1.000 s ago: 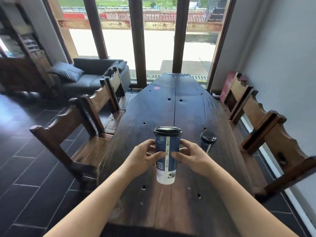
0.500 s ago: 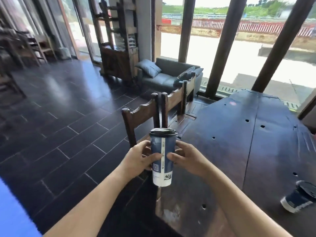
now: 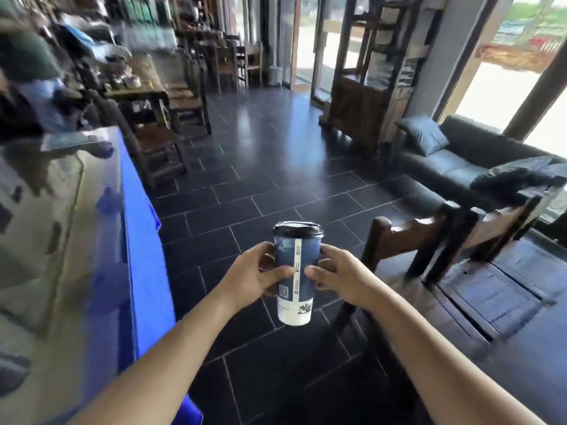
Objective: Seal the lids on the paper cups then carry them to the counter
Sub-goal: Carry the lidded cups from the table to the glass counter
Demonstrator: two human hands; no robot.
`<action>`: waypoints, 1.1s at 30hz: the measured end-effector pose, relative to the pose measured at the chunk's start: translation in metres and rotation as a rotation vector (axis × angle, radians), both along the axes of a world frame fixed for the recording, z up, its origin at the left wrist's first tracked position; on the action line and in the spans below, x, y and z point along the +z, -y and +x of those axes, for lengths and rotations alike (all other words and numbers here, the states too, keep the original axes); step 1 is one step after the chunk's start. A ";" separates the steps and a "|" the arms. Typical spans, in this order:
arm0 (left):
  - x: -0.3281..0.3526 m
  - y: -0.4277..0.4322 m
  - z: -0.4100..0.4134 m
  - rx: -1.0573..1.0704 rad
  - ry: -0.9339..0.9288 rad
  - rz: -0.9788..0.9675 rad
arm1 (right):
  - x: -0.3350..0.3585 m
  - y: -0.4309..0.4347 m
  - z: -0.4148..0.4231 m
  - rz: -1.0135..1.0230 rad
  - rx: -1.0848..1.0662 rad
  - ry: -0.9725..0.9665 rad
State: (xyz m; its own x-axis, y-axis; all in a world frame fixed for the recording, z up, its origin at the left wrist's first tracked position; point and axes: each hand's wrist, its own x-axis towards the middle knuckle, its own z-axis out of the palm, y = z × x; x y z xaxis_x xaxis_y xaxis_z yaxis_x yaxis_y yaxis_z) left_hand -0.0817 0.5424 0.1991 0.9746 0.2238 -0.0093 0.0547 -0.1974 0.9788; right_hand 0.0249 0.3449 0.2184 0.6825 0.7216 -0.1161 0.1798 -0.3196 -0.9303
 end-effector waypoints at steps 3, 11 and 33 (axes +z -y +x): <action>-0.006 -0.054 -0.014 0.140 -0.005 -0.014 | -0.004 -0.069 0.013 0.001 0.140 -0.012; -0.020 -0.163 -0.045 0.498 -0.043 -0.024 | -0.021 -0.235 0.035 -0.006 0.480 -0.030; -0.025 -0.366 -0.035 1.342 -0.033 -0.194 | -0.039 -0.630 0.068 -0.130 1.323 -0.034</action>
